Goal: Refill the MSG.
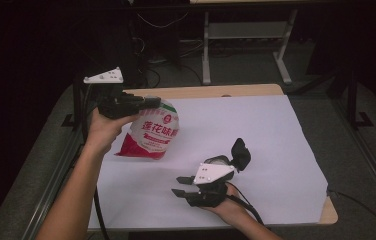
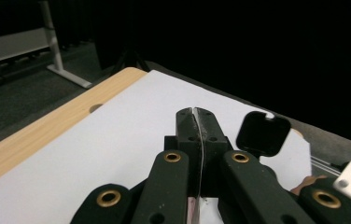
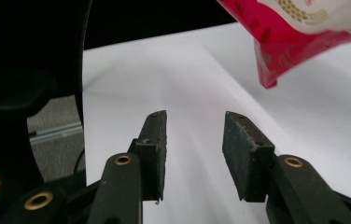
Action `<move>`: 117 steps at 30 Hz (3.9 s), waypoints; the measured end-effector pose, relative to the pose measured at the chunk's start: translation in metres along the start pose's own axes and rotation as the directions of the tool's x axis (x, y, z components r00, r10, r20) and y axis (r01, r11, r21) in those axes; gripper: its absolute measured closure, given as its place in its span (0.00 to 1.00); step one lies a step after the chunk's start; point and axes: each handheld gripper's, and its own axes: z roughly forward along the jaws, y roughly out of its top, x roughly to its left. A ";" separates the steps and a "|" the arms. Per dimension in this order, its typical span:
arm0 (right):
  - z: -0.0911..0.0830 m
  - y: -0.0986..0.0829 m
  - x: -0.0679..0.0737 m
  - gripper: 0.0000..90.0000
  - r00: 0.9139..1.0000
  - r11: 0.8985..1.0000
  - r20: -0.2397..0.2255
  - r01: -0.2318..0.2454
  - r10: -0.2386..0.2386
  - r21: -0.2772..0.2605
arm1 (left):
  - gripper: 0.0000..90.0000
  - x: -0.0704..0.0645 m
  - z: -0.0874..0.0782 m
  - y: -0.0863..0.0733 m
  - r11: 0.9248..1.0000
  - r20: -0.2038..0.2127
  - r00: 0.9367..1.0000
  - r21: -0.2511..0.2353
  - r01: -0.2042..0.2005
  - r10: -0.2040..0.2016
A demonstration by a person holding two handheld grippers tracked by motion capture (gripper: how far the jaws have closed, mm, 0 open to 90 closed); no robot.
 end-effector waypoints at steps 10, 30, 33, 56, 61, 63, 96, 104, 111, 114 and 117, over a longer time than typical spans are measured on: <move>-0.045 0.002 -0.017 0.66 1.000 0.999 0.003 -0.010 0.010 -0.048 | 1.00 0.010 0.002 -0.003 1.000 -0.039 0.999 0.015 -0.004 0.005; -0.123 -0.039 -0.035 0.66 0.997 0.997 0.032 -0.066 0.067 -0.046 | 1.00 0.038 0.019 -0.007 1.000 -0.110 0.994 0.016 0.010 -0.009; -0.133 -0.047 -0.038 0.66 0.996 0.996 0.045 -0.076 0.078 -0.048 | 1.00 0.042 0.024 -0.009 1.000 -0.121 0.993 0.021 0.007 -0.005; -0.182 -0.071 -0.069 0.66 0.969 0.987 0.193 -0.141 0.154 -0.082 | 1.00 0.026 0.004 -0.061 0.997 -0.074 0.997 0.067 0.041 -0.037; -0.182 -0.074 -0.074 0.65 0.963 0.985 0.209 -0.157 0.170 -0.079 | 1.00 0.022 0.002 -0.082 0.996 -0.061 0.996 0.065 0.064 -0.060; -0.182 -0.075 -0.076 0.65 0.961 0.984 0.215 -0.160 0.173 -0.076 | 1.00 0.020 0.002 -0.090 0.995 -0.057 0.996 0.069 0.067 -0.063; -0.182 -0.082 -0.088 0.64 0.944 0.982 0.271 -0.183 0.189 -0.046 | 0.69 -0.004 0.001 -0.091 0.949 0.002 1.000 0.316 0.018 -0.020; -0.181 -0.082 -0.090 0.64 0.943 0.981 0.271 -0.189 0.194 -0.043 | 0.53 -0.011 -0.012 -0.093 0.945 0.011 1.000 0.326 0.006 -0.010; -0.180 -0.082 -0.090 0.64 0.943 0.981 0.270 -0.191 0.194 -0.040 | 0.49 -0.015 -0.030 -0.094 0.952 -0.014 1.000 0.306 0.012 -0.008; -0.180 -0.082 -0.090 0.64 0.943 0.981 0.272 -0.190 0.194 -0.040 | 0.49 -0.014 -0.039 -0.094 0.956 -0.027 1.000 0.292 0.015 -0.008; -0.180 -0.082 -0.091 0.64 0.943 0.981 0.273 -0.189 0.193 -0.040 | 0.48 -0.013 -0.048 -0.094 0.961 -0.046 0.999 0.275 0.023 -0.011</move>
